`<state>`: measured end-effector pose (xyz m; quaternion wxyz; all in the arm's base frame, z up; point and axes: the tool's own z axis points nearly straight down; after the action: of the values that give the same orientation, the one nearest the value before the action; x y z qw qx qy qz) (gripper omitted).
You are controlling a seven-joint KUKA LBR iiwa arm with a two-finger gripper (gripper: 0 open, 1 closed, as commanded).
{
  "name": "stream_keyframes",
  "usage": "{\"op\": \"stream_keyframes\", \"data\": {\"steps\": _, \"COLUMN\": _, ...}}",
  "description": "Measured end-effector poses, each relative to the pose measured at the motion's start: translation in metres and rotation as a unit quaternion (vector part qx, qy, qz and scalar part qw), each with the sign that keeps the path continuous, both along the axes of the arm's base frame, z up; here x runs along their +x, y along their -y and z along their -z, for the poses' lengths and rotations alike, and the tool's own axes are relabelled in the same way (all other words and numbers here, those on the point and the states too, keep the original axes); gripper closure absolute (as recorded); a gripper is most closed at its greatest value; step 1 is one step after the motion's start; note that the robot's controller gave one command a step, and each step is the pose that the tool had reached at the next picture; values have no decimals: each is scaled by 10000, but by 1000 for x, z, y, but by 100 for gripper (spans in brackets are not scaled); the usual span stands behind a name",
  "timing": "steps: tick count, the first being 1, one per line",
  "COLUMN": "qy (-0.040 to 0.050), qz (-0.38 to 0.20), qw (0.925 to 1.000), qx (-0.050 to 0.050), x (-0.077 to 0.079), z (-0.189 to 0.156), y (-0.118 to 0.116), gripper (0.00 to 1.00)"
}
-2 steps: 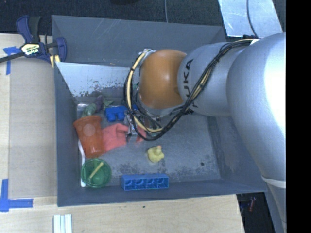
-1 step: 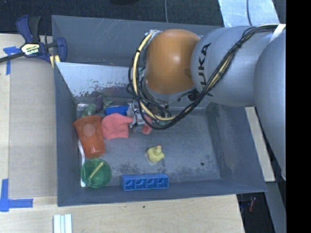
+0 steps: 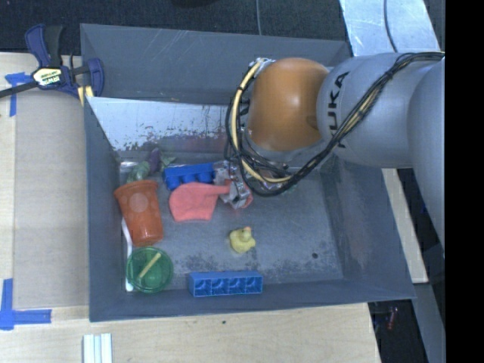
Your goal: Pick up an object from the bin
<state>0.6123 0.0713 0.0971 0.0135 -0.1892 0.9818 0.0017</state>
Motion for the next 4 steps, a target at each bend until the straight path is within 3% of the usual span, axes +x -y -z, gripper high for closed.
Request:
{"op": "stream_keyframes", "data": {"steps": 1, "qy": -40, "qz": 40, "qw": 10000, "qx": 4, "x": -13, "z": -55, "y": -12, "gripper": 100}}
{"op": "stream_keyframes", "data": {"steps": 2, "qy": -16, "qz": -1105, "qw": 9939, "qx": -22, "x": 0, "z": -36, "y": -37, "gripper": 100}}
{"op": "stream_keyframes", "data": {"steps": 3, "qy": 9, "qz": -1477, "qw": 9890, "qx": -28, "x": -29, "z": -3, "y": -8, "gripper": 100}}
{"op": "stream_keyframes", "data": {"steps": 4, "qy": -10, "qz": -435, "qw": 9991, "qx": 4, "x": -25, "z": -83, "y": -10, "gripper": 100}}
